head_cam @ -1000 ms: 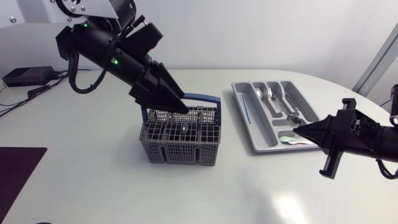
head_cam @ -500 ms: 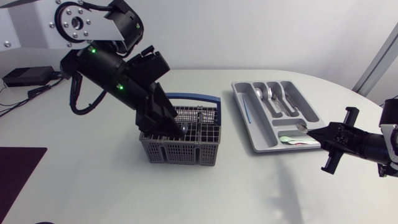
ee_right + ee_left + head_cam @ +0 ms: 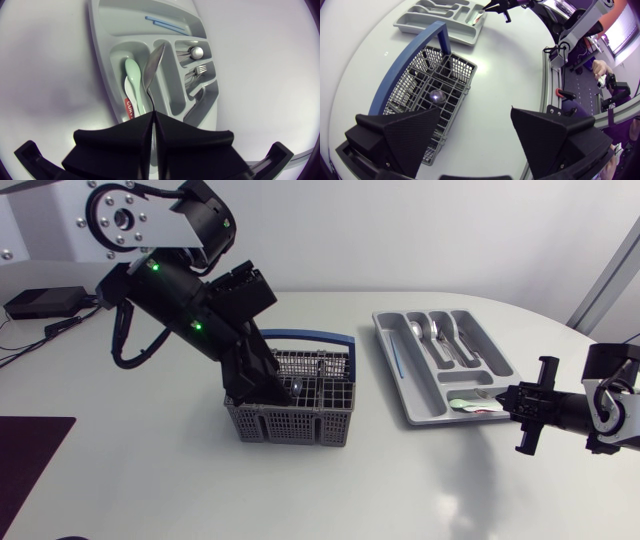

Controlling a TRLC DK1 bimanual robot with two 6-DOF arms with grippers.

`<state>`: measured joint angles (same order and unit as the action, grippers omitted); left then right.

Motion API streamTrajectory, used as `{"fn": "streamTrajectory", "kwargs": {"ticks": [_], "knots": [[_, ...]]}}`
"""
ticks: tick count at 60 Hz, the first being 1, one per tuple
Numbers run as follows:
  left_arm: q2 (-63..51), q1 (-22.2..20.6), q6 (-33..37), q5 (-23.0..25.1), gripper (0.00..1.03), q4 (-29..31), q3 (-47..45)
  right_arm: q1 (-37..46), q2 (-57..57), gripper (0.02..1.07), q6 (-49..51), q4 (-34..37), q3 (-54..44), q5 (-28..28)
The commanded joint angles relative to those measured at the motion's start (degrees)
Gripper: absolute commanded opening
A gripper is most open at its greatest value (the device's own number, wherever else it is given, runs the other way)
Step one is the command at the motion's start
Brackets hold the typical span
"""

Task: Unload the cutlery basket into the drawer organizer.

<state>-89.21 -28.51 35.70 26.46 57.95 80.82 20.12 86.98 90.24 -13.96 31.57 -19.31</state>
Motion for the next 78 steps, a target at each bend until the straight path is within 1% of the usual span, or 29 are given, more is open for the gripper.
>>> {"fn": "streamTrajectory", "kwargs": {"ticks": [1,6,12,22,23,26,28,30,33,38,43,50,57,65,68,71,78], "knots": [[1.8,-0.8,-1.3,-0.4,0.98,0.2,-0.9,-1.5,1.6,0.08,3.0,-2.1,1.0,1.6],[2.1,-1.2,-1.4,-0.5,0.98,0.3,-0.9,-2.4,2.6,0.08,3.5,-3.6,1.1,2.5],[2.2,-1.2,-1.5,-0.6,0.98,0.5,-0.8,-3.4,4.9,0.09,5.1,-6.1,0.9,5.0],[2.5,-1.3,-1.5,-1.5,0.98,0.8,-0.9,-3.9,5.4,0.14,6.5,-7.5,0.2,6.5],[2.5,-1.3,-1.6,-1.6,0.98,0.8,-0.8,-3.9,5.3,0.16,6.4,-7.7,0.1,6.5],[2.5,-1.5,-1.7,-2.0,0.98,1.0,-0.7,-3.9,4.7,0.31,6.4,-7.9,-0.3,6.5],[2.5,-1.5,-2.0,-2.3,0.98,1.1,-0.4,-3.9,4.6,0.43,6.4,-8.0,-0.4,6.7],[2.6,-1.7,-2.1,-2.4,0.98,1.2,-0.4,-3.9,4.4,0.54,6.4,-8.1,-0.5,6.9],[3.0,-2.1,-2.1,-2.8,0.98,1.3,-0.4,-3.9,3.7,0.65,6.4,-8.1,-1.0,6.9],[3.3,-2.3,-2.3,-3.0,0.98,1.5,-0.2,-3.9,2.8,0.79,6.4,-8.1,-1.4,6.9],[3.8,-2.5,-2.4,-3.2,0.98,1.5,-0.2,-3.9,1.6,0.87,5.9,-8.2,-1.6,6.8],[4.3,-2.6,-2.5,-3.3,0.98,1.6,-0.6,-3.8,-3.4,0.89,4.5,-7.9,-3.0,6.6],[4.9,-3.0,-2.6,-4.6,0.98,1.6,-1.1,-3.8,-10.3,0.91,2.4,-5.4,-4.8,5.5],[5.4,-3.9,-3.4,-6.2,0.98,1.5,-1.6,-3.9,-18.2,0.91,-3.0,1.7,-4.7,4.1],[5.4,-4.4,-4.6,-6.5,0.98,1.5,-1.9,-4.1,-21.3,0.91,-5.4,5.8,-4.2,3.3],[5.7,-4.9,-5.7,-8.2,0.98,1.0,-2.7,-4.8,-23.4,0.91,-8.0,7.3,-4.2,3.3],[7.0,-8.0,-10.6,-14.6,0.98,-2.9,-6.9,-6.9,-29.0,0.91,-13.9,13.7,-3.3,3.3]]}}
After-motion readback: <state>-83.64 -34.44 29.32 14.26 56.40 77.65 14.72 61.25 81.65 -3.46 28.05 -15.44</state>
